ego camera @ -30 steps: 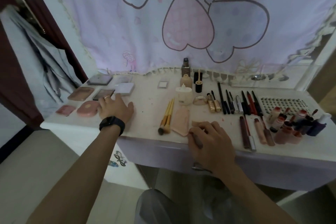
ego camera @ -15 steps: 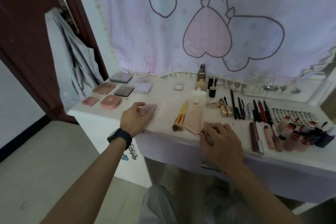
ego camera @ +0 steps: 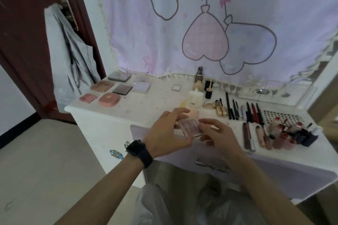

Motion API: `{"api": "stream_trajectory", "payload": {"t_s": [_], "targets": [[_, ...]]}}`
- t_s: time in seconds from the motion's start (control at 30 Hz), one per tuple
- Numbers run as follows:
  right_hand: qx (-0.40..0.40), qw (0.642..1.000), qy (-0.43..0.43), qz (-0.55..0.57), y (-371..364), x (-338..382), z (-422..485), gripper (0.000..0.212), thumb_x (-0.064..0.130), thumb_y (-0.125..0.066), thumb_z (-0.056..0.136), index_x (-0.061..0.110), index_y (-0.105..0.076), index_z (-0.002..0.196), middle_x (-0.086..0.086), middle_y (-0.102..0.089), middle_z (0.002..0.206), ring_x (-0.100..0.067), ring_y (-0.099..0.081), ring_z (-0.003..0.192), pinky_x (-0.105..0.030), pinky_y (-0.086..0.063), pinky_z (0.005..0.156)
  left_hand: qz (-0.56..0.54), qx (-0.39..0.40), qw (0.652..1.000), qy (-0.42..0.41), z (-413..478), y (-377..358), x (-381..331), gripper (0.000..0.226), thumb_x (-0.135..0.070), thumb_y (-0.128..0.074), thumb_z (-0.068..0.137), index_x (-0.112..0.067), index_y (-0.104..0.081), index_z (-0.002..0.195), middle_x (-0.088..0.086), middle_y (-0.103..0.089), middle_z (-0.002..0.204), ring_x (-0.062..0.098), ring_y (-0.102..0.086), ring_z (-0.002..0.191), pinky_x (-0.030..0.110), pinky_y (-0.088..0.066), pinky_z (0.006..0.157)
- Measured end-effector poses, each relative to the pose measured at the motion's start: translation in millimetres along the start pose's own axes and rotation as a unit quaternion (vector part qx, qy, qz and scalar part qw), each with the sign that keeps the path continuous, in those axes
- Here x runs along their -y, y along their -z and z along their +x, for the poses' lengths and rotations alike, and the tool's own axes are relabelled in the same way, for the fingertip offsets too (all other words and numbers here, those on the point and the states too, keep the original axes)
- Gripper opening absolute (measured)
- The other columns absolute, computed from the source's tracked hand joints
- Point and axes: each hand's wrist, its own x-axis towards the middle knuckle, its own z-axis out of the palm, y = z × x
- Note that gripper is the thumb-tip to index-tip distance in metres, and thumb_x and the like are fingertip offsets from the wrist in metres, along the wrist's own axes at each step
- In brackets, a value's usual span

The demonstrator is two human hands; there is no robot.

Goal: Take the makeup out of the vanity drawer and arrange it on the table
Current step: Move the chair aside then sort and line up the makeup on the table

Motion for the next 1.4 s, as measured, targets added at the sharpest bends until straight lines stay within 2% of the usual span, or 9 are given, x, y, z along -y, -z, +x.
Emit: {"api": "stream_trajectory", "payload": {"t_s": [0.1,0.3,0.47,0.7,0.83,0.97,1.13,1.3,1.4], "targets": [[-0.016,0.989,-0.057,0.137,4,-5,-3,0.018,0.017,-0.073,0.089,0.011,-0.077,0.105,-0.009,-0.075,0.081,-0.015,-0.065,0.063,-0.023,-0.053,0.056,-0.021,-0.041,0.999,0.003,0,-5,-4,0.077,-0.069,-0.068,0.071,-0.044,-0.039,0.137,-0.031,-0.055,0.118,-0.011,-0.046,0.108,-0.002,-0.033,0.082],[0.052,0.947,-0.123,0.291,2,-12,-16,0.024,0.019,-0.073,0.077,0.007,-0.080,0.098,-0.012,-0.071,0.081,-0.014,-0.065,0.065,-0.023,-0.058,0.061,-0.055,-0.074,0.995,0.031,-7,-17,-11,0.069,-0.084,-0.064,0.063,-0.062,-0.045,0.125,-0.030,-0.056,0.106,-0.009,-0.054,0.099,0.004,-0.042,0.079],[0.061,0.965,-0.108,0.232,3,-11,-20,0.038,0.026,-0.075,0.080,0.005,-0.074,0.112,-0.014,-0.074,0.087,-0.020,-0.071,0.072,-0.027,-0.059,0.064,-0.024,-0.071,0.997,0.011,-8,-13,-19,0.070,-0.078,-0.068,0.066,-0.055,-0.051,0.130,-0.033,-0.055,0.104,-0.007,-0.054,0.099,0.008,-0.043,0.081],[0.112,0.988,-0.040,0.097,14,-3,-23,0.056,0.050,-0.079,0.079,0.015,-0.069,0.122,-0.011,-0.076,0.106,-0.027,-0.073,0.102,-0.028,-0.059,0.083,0.049,-0.039,0.998,-0.020,-9,-15,-19,0.080,-0.082,-0.058,0.066,-0.045,-0.052,0.137,-0.035,-0.044,0.108,-0.010,-0.042,0.105,0.003,-0.033,0.087],[0.099,0.994,-0.015,0.039,16,3,-25,0.049,0.049,-0.076,0.077,0.019,-0.071,0.116,-0.001,-0.078,0.101,-0.019,-0.075,0.096,-0.026,-0.060,0.083,0.069,-0.027,0.997,-0.033,-7,-17,-19,0.078,-0.078,-0.058,0.069,-0.042,-0.051,0.139,-0.026,-0.047,0.111,-0.015,-0.036,0.106,0.001,-0.031,0.086],[0.057,0.998,0.034,-0.009,17,3,-26,0.015,0.043,-0.075,0.086,0.033,-0.078,0.097,0.003,-0.078,0.094,-0.013,-0.074,0.090,-0.026,-0.061,0.081,0.056,-0.039,0.997,-0.036,-8,-21,-17,0.073,-0.074,-0.065,0.071,-0.045,-0.052,0.136,-0.030,-0.051,0.109,-0.016,-0.043,0.102,0.000,-0.034,0.085],[0.018,0.997,0.058,-0.040,8,1,-22,0.013,0.041,-0.073,0.087,0.032,-0.077,0.096,0.006,-0.078,0.086,-0.012,-0.075,0.083,-0.028,-0.062,0.077,0.048,-0.078,0.996,-0.023,-11,-23,-12,0.071,-0.073,-0.067,0.070,-0.044,-0.054,0.133,-0.036,-0.050,0.100,-0.022,-0.047,0.099,-0.003,-0.034,0.083],[0.042,0.999,-0.006,0.005,0,6,-19,0.046,0.053,-0.075,0.079,0.017,-0.074,0.107,-0.003,-0.078,0.088,-0.020,-0.076,0.083,-0.033,-0.063,0.077,0.012,-0.047,0.999,0.005,-12,-18,-7,0.074,-0.076,-0.064,0.070,-0.046,-0.050,0.136,-0.030,-0.056,0.105,-0.008,-0.054,0.102,0.006,-0.041,0.086],[0.067,0.997,-0.032,0.025,0,11,-19,0.053,0.058,-0.065,0.080,0.014,-0.073,0.108,-0.004,-0.078,0.093,-0.026,-0.076,0.083,-0.027,-0.061,0.069,-0.157,-0.071,0.982,0.082,-10,-9,-7,0.065,-0.068,-0.072,0.070,-0.037,-0.063,0.127,-0.024,-0.071,0.100,-0.004,-0.064,0.099,0.013,-0.050,0.087]]}}
